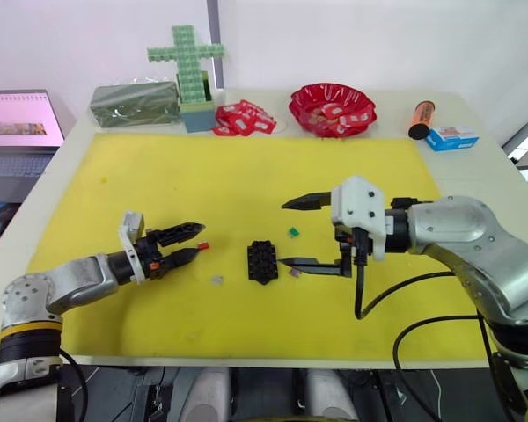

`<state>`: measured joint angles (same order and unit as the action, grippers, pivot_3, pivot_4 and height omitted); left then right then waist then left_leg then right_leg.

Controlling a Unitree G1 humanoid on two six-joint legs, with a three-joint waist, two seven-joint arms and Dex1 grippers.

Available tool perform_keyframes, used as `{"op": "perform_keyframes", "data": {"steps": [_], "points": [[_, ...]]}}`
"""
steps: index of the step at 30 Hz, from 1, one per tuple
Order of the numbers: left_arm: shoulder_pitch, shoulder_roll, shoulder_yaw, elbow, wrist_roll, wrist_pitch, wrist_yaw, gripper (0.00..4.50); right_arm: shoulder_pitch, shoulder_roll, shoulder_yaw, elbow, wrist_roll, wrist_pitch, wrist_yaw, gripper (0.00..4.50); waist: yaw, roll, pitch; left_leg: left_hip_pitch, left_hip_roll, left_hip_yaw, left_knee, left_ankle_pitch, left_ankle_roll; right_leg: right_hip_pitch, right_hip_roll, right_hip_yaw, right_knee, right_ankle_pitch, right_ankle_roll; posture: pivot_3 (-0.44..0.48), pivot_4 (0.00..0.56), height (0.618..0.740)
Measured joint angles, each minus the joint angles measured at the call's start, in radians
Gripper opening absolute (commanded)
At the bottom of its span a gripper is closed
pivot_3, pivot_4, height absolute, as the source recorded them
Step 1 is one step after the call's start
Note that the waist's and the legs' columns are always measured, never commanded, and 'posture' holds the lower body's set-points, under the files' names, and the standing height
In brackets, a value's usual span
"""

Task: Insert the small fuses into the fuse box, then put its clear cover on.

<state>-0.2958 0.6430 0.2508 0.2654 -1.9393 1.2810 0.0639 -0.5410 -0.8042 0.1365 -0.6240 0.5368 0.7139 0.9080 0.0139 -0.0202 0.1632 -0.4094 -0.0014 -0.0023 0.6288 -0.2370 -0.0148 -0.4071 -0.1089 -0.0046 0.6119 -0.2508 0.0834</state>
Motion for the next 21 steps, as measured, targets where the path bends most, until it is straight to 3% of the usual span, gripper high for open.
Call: {"op": "perform_keyframes", "data": {"steps": [9,18,21], "points": [[-0.013,-0.013,-0.023,-0.001,-0.025,-0.017,0.043,4.5,0.0,0.0,0.0,0.0,0.0,0.0,-0.003,4.48,0.0,0.0,0.0,-0.001,-0.006,0.0,0.0,0.001,0.004,0.002,-0.005,-0.001,-0.001,0.0,0.0,0.0,0.15,0.74],[0.027,-0.026,-0.014,-0.034,0.034,-0.053,0.049,4.5,0.001,0.0,0.0,-0.001,-0.001,0.0,-0.011,4.48,-0.005,0.002,-0.001,0.002,-0.006,0.0,0.0,0.001,0.004,0.004,-0.004,-0.002,-0.001,0.0,0.0,0.0,0.15,0.74],[0.035,-0.036,-0.007,-0.043,0.051,-0.066,0.049,3.95,0.001,0.0,0.0,-0.001,-0.001,0.0,-0.012,4.5,-0.004,0.002,-0.001,0.002,-0.006,0.0,0.0,0.001,0.004,0.003,-0.004,-0.002,-0.001,0.0,0.0,0.0,0.15,0.74]]}}
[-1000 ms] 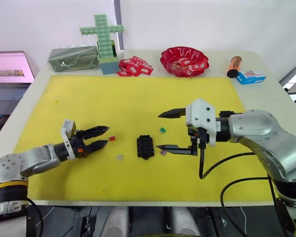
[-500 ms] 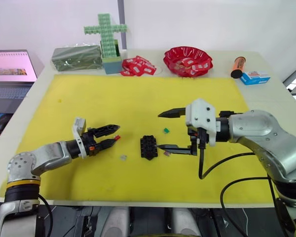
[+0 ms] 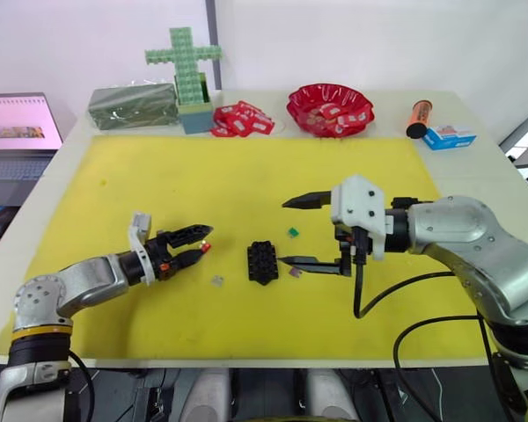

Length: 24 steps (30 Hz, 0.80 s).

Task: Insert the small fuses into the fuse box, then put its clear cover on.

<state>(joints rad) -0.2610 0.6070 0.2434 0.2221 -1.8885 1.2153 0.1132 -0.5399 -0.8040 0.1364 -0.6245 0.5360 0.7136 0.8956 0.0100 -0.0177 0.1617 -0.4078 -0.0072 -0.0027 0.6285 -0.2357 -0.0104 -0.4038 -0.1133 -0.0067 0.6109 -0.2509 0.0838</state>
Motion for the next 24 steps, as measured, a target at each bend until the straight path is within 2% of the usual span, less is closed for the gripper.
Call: {"op": "perform_keyframes", "data": {"steps": [6,11,20,24], "points": [[0.013,-0.01,0.005,0.001,0.067,-0.01,0.001,1.73,0.002,0.0,0.0,0.0,0.0,0.0,-0.001,4.5,-0.002,0.0,0.0,0.0,0.0,0.0,0.0,0.0,0.0,0.0,0.0,0.0,0.0,0.0,0.0,0.0,0.15,0.74],[0.016,-0.018,0.007,-0.009,0.112,-0.01,0.0,0.08,0.002,0.0,0.0,0.0,-0.001,-0.002,-0.001,4.5,-0.007,0.003,-0.002,0.0,0.0,0.0,-0.001,0.0,0.0,0.0,0.0,0.0,0.0,0.0,0.0,0.0,0.15,0.74],[0.021,-0.021,0.025,-0.015,0.177,-0.005,-0.053,0.03,0.002,0.0,0.0,0.0,-0.003,-0.005,-0.005,4.5,-0.009,0.009,-0.005,0.001,0.002,0.0,-0.002,0.0,0.0,0.0,0.003,-0.002,0.001,0.0,0.0,0.0,0.15,0.74],[-0.021,0.033,0.021,0.02,0.201,0.062,-0.151,0.03,0.002,0.006,0.0,0.001,-0.003,-0.007,-0.006,4.5,-0.009,0.005,-0.003,0.0,0.004,-0.002,-0.002,0.0,0.0,-0.002,0.006,-0.003,0.001,0.0,0.0,0.0,0.15,0.74]]}}
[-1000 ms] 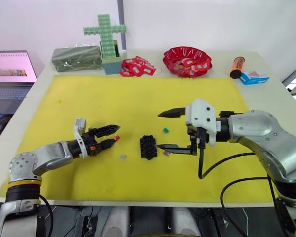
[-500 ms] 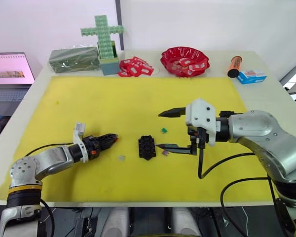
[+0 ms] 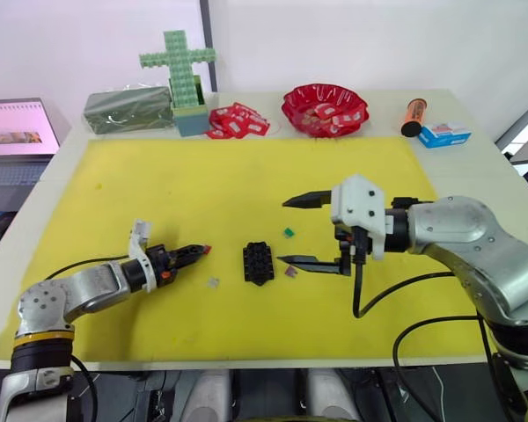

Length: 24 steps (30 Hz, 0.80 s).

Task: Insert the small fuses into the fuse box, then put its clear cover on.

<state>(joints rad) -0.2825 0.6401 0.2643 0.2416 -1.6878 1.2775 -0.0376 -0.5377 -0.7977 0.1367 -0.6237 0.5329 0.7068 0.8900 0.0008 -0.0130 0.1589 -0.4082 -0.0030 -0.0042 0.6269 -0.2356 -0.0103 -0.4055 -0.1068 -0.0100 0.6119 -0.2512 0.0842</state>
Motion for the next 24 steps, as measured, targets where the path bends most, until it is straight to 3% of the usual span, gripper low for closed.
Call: {"op": "perform_keyframes", "data": {"steps": [7,11,13,14,16,18,22,24], "points": [[-0.23,0.201,-0.049,0.143,0.154,0.196,-0.292,0.03,0.004,0.032,0.007,0.012,-0.016,-0.029,-0.008,4.5,-0.01,-0.012,0.008,-0.004,0.003,-0.001,-0.001,0.0,0.0,-0.003,0.007,-0.001,-0.001,0.0,0.0,0.0,0.15,0.74],[-0.4,0.337,-0.22,0.123,0.347,0.223,-0.643,0.03,0.008,0.05,0.015,0.019,-0.027,-0.039,-0.018,4.5,-0.012,-0.012,0.008,-0.006,0.001,0.001,-0.002,0.0,0.0,-0.004,0.006,0.0,-0.002,0.0,0.0,0.0,0.15,0.74],[-0.531,0.431,-0.439,0.086,0.548,0.122,-0.963,0.03,0.015,0.063,0.022,0.023,-0.04,-0.046,-0.02,4.5,-0.012,-0.011,0.009,-0.008,-0.001,0.003,-0.003,0.0,-0.001,-0.006,0.006,0.0,-0.003,0.0,0.0,0.0,0.15,0.74],[-0.566,0.45,-0.495,0.079,0.606,0.079,-1.05,0.03,0.015,0.066,0.026,0.023,-0.041,-0.048,-0.02,4.5,-0.012,-0.011,0.009,-0.008,-0.001,0.003,-0.003,0.001,-0.001,-0.006,0.005,0.0,-0.004,0.0,0.0,0.0,0.15,0.74],[-0.668,0.491,-0.709,0.077,0.821,-0.115,-1.339,0.03,0.017,0.073,0.034,0.025,-0.049,-0.059,-0.021,4.5,-0.012,-0.011,0.01,-0.009,-0.002,0.005,-0.004,0.001,-0.001,-0.007,0.006,0.0,-0.006,0.0,0.0,0.0,0.15,0.74],[-0.778,0.506,-0.914,0.088,0.963,-0.336,-1.501,0.03,0.02,0.076,0.041,0.028,-0.058,-0.066,-0.021,4.5,-0.01,-0.011,0.01,-0.013,0.0,0.004,-0.004,0.001,-0.001,-0.008,0.008,0.0,-0.009,0.0,0.0,0.0,0.15,0.74],[-1.009,0.54,-1.255,0.08,1.028,-0.665,-1.559,0.03,0.027,0.08,0.043,0.032,-0.065,-0.076,-0.027,4.5,-0.009,-0.011,0.01,-0.021,0.002,0.002,-0.003,0.001,0.0,-0.014,0.008,0.001,-0.011,0.001,0.001,0.0,0.15,0.74],[-1.196,0.535,-1.5,0.094,1.141,-1.004,-1.566,0.03,0.033,0.084,0.045,0.033,-0.078,-0.08,-0.038,4.5,-0.006,-0.013,0.012,-0.022,0.0,0.002,-0.002,0.0,0.001,-0.013,0.01,0.001,-0.012,0.004,0.007,0.0,0.15,0.74]]}}
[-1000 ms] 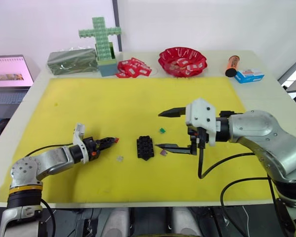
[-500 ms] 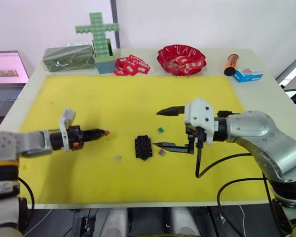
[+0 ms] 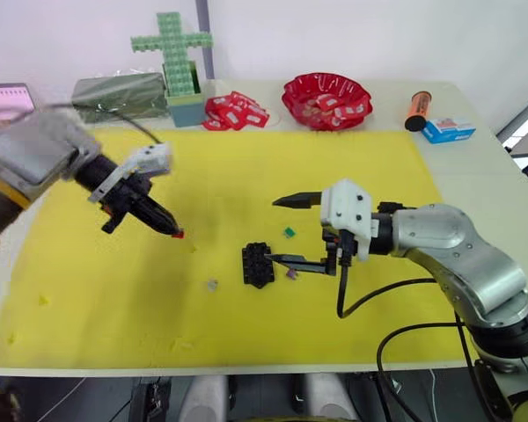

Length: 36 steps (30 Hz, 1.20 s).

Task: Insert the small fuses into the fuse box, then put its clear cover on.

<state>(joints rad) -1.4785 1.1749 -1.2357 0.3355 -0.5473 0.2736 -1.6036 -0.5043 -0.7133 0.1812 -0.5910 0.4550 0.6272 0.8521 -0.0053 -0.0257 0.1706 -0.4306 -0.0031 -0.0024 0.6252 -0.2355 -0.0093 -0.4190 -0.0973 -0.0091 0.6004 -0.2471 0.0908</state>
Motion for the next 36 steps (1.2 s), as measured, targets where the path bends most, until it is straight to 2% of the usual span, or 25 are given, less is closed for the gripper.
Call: {"op": "perform_keyframes", "data": {"steps": [3,4,6,9,13,16,20,26,30,36], "points": [[-0.194,-0.078,-0.255,0.117,0.155,-0.472,-0.006,0.03,0.009,0.009,-0.001,0.0,-0.008,-0.003,-0.016,4.5,0.012,0.001,0.0,0.0,-0.001,0.002,0.002,-0.001,0.002,0.0,0.0,0.0,-0.001,0.001,0.002,0.0,0.15,0.74],[-0.241,-0.138,-0.341,0.206,0.211,-0.658,-0.006,0.03,0.018,0.01,-0.001,-0.001,-0.01,-0.003,-0.023,4.5,0.018,0.0,0.001,0.0,-0.001,0.003,0.004,-0.001,0.002,0.001,0.001,0.0,-0.001,0.002,0.005,0.0,0.15,0.74],[-0.275,-0.221,-0.422,0.322,0.297,-0.916,-0.006,0.03,0.03,0.016,-0.001,-0.003,-0.013,-0.003,-0.028,4.5,0.019,-0.001,0.002,0.0,0.0,0.005,0.006,-0.001,0.002,0.001,0.001,0.0,-0.001,0.003,0.006,0.0,0.15,0.74],[-0.307,-0.315,-0.478,0.45,0.408,-1.241,-0.006,0.03,0.034,0.017,-0.001,-0.004,-0.019,-0.003,-0.033,4.5,0.018,-0.004,0.004,-0.001,0.001,0.006,0.007,-0.001,0.002,0.002,0.001,0.0,-0.002,0.006,0.011,0.0,0.15,0.74],[-0.333,-0.336,-0.518,0.458,0.472,-1.515,-0.006,0.03,0.034,0.017,-0.001,-0.005,-0.02,-0.002,-0.034,4.5,0.016,-0.005,0.005,0.0,0.002,0.004,0.008,-0.001,0.002,0.003,0.001,0.002,-0.002,0.008,0.015,0.0,0.15,0.74],[-0.305,-0.355,-0.496,0.467,0.518,-1.596,-0.006,0.03,0.034,0.013,-0.001,-0.005,-0.021,0.001,-0.034,4.5,0.018,-0.005,0.005,0.002,0.002,0.003,0.009,-0.001,0.003,0.004,0.001,0.001,-0.001,0.009,0.016,0.0,0.15,0.74],[-0.186,-0.425,-0.365,0.497,0.701,-1.71,0.037,0.03,0.032,-0.009,-0.002,-0.023,-0.017,0.018,-0.025,4.5,0.019,-0.005,0.005,0.003,0.002,0.003,0.013,-0.001,0.003,0.01,0.002,-0.001,-0.001,0.009,0.017,0.0,0.15,0.74],[-0.132,-0.467,-0.204,0.495,0.896,-1.755,0.12,0.03,0.022,-0.014,-0.002,-0.024,-0.016,0.024,-0.01,4.5,0.018,-0.005,0.006,0.003,0.003,0.001,0.021,-0.003,0.006,0.012,0.002,0.0,0.0,0.01,0.018,0.0,0.15,0.74],[-0.078,-0.496,-0.165,0.479,0.977,-1.767,0.167,0.03,0.009,-0.013,-0.002,-0.024,-0.013,0.03,-0.009,4.5,0.018,-0.006,0.006,0.003,0.003,0.0,0.022,-0.003,0.006,0.012,0.002,0.0,0.001,0.01,0.019,0.0,0.15,0.74],[-0.078,-0.488,-0.15,0.481,1.044,-1.789,0.197,0.03,0.009,-0.013,-0.002,-0.024,-0.008,0.045,-0.011,4.5,0.018,-0.005,0.006,0.003,0.002,0.0,0.023,-0.003,0.006,0.011,0.003,0.0,0.009,0.01,0.021,0.0,0.15,0.74]]}}
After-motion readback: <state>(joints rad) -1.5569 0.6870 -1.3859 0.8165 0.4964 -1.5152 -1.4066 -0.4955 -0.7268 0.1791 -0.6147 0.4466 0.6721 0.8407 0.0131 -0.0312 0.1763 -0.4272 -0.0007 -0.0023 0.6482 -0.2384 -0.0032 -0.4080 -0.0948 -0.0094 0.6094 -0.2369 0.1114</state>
